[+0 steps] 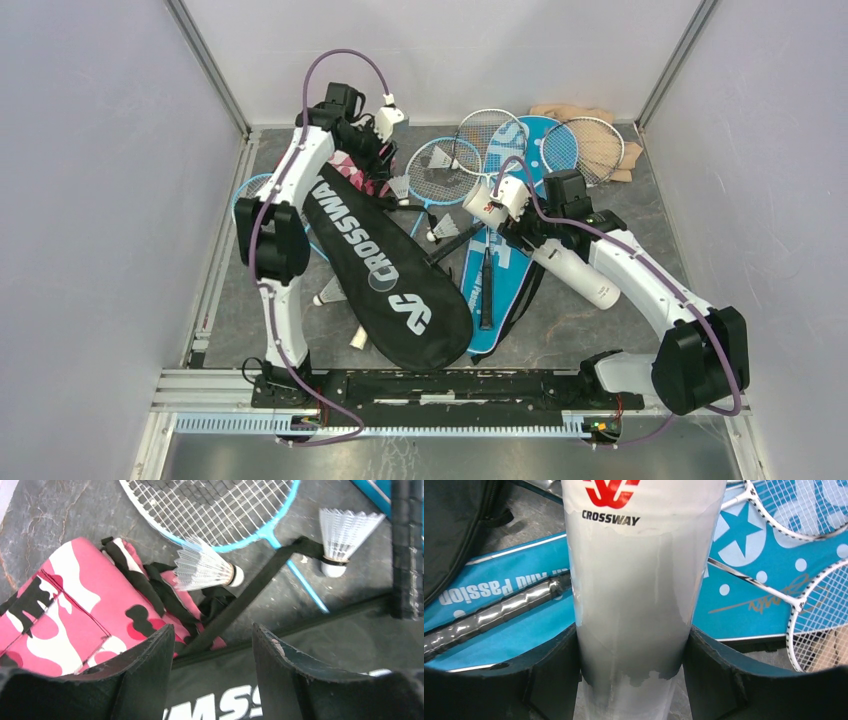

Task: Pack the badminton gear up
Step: Pick up the shuttlecock at the center of the board.

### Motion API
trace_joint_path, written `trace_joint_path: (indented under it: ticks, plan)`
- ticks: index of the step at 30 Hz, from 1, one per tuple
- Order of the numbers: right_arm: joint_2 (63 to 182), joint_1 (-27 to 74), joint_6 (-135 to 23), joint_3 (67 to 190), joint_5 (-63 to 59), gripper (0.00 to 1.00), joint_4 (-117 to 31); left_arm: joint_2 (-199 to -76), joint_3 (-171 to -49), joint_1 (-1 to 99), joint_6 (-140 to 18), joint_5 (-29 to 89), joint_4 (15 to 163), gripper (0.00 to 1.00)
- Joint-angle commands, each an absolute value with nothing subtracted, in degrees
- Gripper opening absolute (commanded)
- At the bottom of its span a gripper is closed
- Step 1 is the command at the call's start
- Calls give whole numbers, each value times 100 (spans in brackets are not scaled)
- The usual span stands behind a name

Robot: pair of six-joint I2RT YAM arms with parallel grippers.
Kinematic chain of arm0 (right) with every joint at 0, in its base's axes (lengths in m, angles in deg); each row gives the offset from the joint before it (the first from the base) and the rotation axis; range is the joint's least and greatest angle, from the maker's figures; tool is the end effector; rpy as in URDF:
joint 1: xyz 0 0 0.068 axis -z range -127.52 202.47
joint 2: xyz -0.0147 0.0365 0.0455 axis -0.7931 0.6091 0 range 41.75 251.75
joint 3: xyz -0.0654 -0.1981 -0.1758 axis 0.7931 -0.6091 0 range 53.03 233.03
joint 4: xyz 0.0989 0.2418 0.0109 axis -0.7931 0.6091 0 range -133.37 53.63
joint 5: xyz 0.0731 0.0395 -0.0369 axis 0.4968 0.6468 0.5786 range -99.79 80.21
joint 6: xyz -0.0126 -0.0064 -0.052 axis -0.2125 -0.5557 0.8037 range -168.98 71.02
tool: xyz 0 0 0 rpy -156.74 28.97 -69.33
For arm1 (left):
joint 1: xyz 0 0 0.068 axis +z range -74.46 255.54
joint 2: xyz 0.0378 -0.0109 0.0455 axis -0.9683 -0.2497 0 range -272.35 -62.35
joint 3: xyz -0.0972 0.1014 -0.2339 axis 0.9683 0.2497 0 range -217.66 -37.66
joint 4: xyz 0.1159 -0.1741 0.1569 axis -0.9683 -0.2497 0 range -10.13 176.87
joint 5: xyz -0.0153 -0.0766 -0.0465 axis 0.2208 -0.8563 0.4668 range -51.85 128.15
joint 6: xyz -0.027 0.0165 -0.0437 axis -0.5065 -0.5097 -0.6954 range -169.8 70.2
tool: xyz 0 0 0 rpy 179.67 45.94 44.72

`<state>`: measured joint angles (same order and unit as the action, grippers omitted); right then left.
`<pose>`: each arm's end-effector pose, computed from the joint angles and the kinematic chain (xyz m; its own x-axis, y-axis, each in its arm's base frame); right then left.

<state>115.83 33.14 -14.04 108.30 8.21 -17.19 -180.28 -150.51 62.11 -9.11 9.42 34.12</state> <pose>0.2559 0.1015 0.2690 -0.2484 -0.6644 -0.7049 -0.8093 0.5423 -0.2260 0.4327 -0.1211 0.2959 -0.3290 0.6664 -0.6691 0.8800 0.4734 0.0388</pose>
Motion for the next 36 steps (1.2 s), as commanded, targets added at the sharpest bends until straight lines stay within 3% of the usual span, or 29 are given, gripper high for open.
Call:
trace_joint_path:
  ticks: [1, 7, 10, 24, 31, 36]
  plan:
    - [11438, 3328, -1168, 11007, 1404, 10, -1744, -18771, -16079, 6262, -1186, 477, 2996, 66]
    - [11377, 3333, -1027, 10943, 1614, 11, -1634, -19330, -16528, 6262, -1095, 382, 3218, 79]
    - [11395, 3336, -980, 10894, 1683, 11, -1612, -19484, -16543, 6255, -1074, 383, 3343, 80]
    - [11514, 3332, -930, 10805, 1819, 12, -1542, -20069, -16707, 6174, -831, 336, 3405, 72]
    - [11650, 3333, -882, 10770, 1833, 12, -1524, -19959, -16633, 6174, -655, 420, 3175, 46]
    - [11672, 3336, -888, 10787, 1825, 12, -1507, -19826, -16580, 6174, -671, 195, 2908, 8]
